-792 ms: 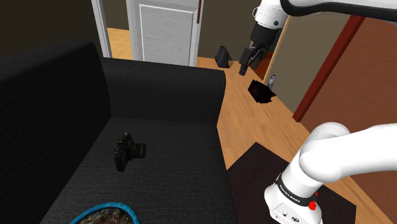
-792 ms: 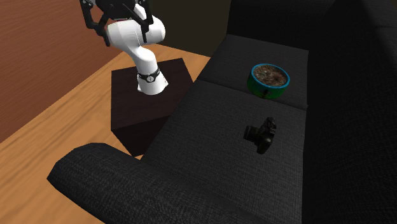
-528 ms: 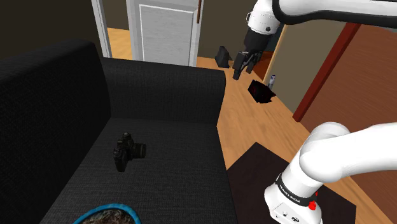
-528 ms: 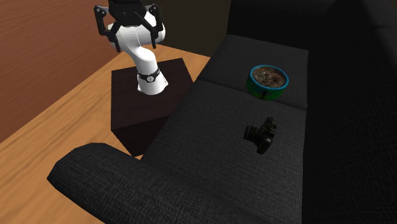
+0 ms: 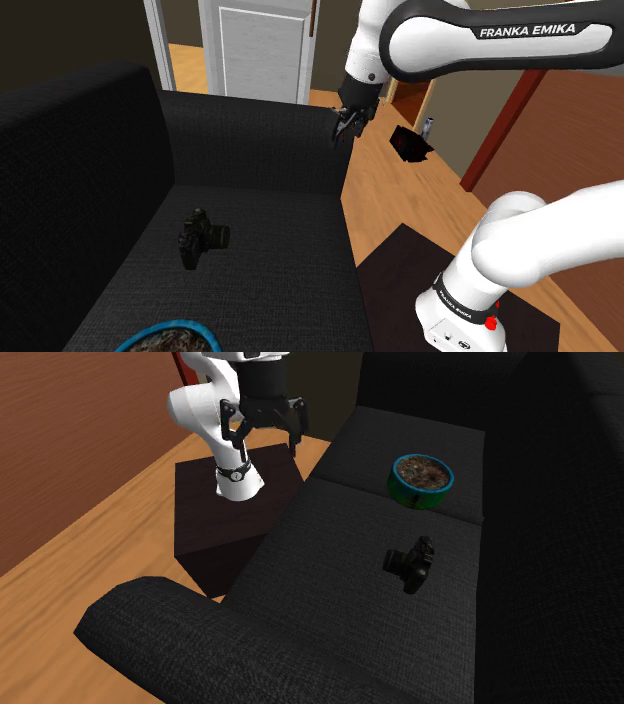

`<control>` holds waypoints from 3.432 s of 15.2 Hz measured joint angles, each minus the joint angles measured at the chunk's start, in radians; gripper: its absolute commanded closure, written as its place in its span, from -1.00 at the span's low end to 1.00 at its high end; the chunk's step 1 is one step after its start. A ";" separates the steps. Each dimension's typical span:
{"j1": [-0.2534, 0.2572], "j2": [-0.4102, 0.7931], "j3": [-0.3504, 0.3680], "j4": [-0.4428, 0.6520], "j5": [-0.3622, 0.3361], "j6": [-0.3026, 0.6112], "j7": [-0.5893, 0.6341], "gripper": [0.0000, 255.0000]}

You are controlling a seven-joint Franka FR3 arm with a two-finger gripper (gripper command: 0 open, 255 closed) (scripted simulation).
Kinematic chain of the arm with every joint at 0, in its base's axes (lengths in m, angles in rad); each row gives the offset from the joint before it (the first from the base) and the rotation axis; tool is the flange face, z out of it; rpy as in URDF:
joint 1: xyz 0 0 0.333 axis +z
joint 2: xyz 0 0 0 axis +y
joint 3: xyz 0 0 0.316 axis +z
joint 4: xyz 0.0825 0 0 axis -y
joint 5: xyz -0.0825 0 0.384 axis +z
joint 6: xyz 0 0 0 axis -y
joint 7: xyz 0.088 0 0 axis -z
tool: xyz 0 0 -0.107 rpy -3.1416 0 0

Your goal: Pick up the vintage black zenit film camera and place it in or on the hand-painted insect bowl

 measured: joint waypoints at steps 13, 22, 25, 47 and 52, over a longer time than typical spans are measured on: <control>-0.038 0.382 0.292 0.117 -0.077 0.256 0.396 -1.00; -0.030 0.789 0.429 0.362 -0.387 0.297 0.779 -1.00; 0.030 0.941 0.417 0.477 -0.505 0.274 0.896 -1.00; 0.209 1.306 0.310 0.784 -0.712 0.251 1.065 1.00; 0.209 1.305 0.310 0.785 -0.713 0.251 1.065 1.00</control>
